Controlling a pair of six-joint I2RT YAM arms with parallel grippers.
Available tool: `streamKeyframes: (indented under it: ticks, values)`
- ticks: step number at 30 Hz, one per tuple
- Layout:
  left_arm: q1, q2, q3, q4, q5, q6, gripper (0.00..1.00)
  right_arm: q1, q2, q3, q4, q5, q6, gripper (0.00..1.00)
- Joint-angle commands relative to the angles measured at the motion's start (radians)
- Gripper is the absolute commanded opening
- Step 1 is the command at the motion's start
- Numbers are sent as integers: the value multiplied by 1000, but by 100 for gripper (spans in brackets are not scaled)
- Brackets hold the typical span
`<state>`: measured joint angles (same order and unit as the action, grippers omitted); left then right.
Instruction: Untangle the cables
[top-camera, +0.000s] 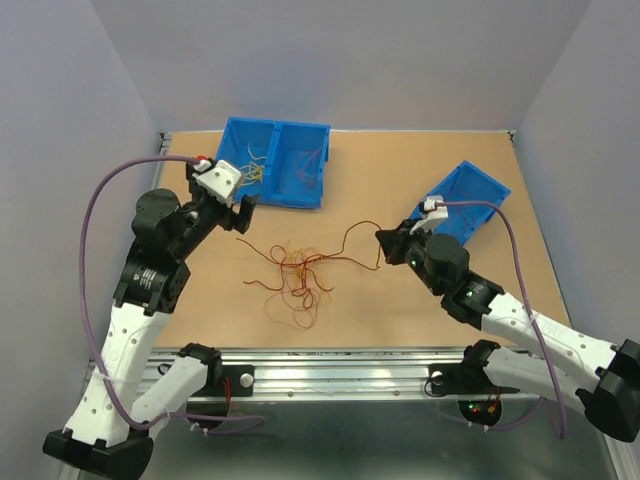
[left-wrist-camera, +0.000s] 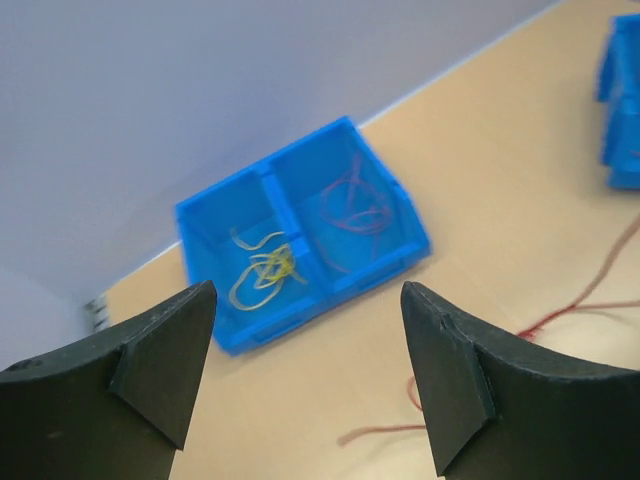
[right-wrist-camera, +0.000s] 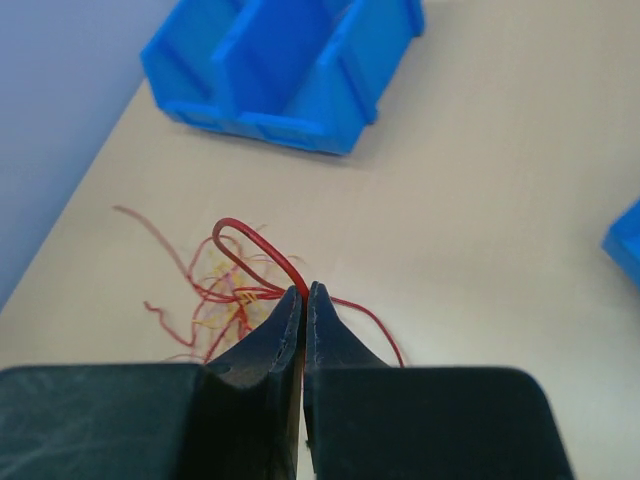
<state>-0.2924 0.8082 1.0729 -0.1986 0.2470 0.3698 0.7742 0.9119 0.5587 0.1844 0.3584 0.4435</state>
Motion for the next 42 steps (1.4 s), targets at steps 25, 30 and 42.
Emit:
streamKeyframes:
  ticks: [25,30,42]
  values:
    - [-254,424,-143,542,414,-22,71,4,110,489,-102,-398,-42,1]
    - [-263,463,-157,611,282,-63,56,4,119,518,-100,-400,-26,0]
    - [-303,672,-163,666,175,-55,52,4,300,1106,-53,-451,78,1]
